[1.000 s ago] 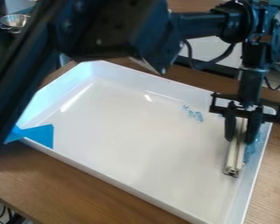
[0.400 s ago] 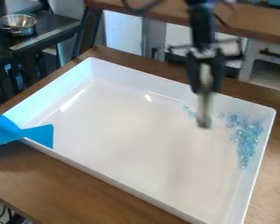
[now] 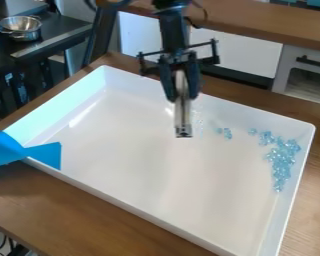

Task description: Sweep into pile

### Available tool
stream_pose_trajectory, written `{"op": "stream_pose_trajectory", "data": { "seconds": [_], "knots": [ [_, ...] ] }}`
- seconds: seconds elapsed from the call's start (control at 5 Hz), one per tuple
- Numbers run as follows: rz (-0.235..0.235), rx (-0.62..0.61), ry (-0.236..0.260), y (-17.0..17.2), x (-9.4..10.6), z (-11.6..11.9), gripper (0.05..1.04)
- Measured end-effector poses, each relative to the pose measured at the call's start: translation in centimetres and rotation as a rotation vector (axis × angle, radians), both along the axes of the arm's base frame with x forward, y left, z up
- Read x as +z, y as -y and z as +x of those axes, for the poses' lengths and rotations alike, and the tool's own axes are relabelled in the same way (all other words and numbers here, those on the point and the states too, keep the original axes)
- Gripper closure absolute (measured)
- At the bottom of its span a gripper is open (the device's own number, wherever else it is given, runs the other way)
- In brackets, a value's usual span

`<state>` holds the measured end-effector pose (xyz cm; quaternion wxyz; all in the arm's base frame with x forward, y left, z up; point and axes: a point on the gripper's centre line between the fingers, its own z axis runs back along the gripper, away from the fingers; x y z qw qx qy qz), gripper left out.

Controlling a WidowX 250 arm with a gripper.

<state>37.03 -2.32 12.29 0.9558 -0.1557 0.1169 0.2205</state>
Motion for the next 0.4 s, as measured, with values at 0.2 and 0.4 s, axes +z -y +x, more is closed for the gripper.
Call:
{"op": "stream_pose_trajectory", "data": {
  "seconds": [0.2, 0.4],
  "knots": [
    [0.04, 0.09, -0.041, -1.7, -2.2, 0.5, 0.733],
    [0.075, 0.128, -0.113, -2.0, -5.0, 0.8, 0.733]
  ]
}}
